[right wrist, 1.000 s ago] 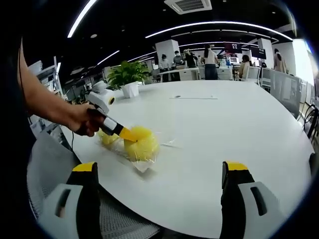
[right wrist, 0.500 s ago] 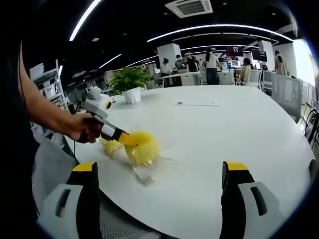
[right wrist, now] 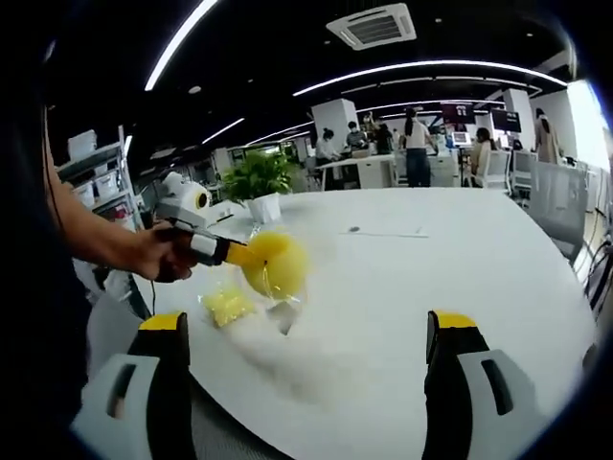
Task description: Compare the silicone blocks by pressing each to a similar depth, holding the contact briefly, and releasing to observe deformation and rebound differences across the visible hardness samples.
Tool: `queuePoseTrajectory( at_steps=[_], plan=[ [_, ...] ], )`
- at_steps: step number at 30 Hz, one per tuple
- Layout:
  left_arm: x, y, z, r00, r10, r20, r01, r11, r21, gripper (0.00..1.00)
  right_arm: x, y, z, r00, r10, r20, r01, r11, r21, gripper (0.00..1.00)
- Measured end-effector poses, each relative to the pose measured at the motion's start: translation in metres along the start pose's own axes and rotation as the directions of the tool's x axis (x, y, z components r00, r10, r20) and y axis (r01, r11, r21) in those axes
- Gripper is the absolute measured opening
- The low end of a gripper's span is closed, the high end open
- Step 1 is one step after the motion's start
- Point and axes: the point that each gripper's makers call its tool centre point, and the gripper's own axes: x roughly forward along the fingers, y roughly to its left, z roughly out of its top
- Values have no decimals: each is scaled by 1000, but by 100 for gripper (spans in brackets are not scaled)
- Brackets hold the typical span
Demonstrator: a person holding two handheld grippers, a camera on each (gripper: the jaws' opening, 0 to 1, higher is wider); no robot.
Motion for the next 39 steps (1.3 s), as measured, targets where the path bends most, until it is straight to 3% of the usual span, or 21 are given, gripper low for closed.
queuePoseTrajectory(
  at_steps=[9, 13, 15, 18, 25, 32, 39],
  plan=[
    [-30, -22, 43, 996, -23, 87, 11, 992, 129, 0, 3, 10, 62, 993, 97, 73, -98, 995, 7, 96],
    [-41, -36, 58, 991, -37, 125, 15, 985, 170, 0, 5, 28, 78, 979, 192, 64, -194, 981, 27, 80],
    [-47, -42, 63, 988, -43, 146, 16, 984, 177, 0, 9, 32, 86, 977, 199, 73, -199, 980, -12, 81],
    [-55, -48, 68, 984, -50, 170, 18, 983, 180, 0, 13, 44, 92, 966, 248, 67, -247, 969, -31, 79],
    [-67, -60, 80, 975, -63, 212, 24, 983, 184, 0, 29, 51, 99, 954, 291, 72, -289, 957, -36, 75],
    [-75, -74, 84, 970, -87, 226, 39, 977, 210, 0, 47, 67, 107, 926, 368, 80, -365, 930, -45, 65],
    [-77, -85, 78, 973, -111, 204, 62, 971, 229, 0, 54, 95, 114, 868, 488, 88, -490, 872, -6, 48]
  ],
)
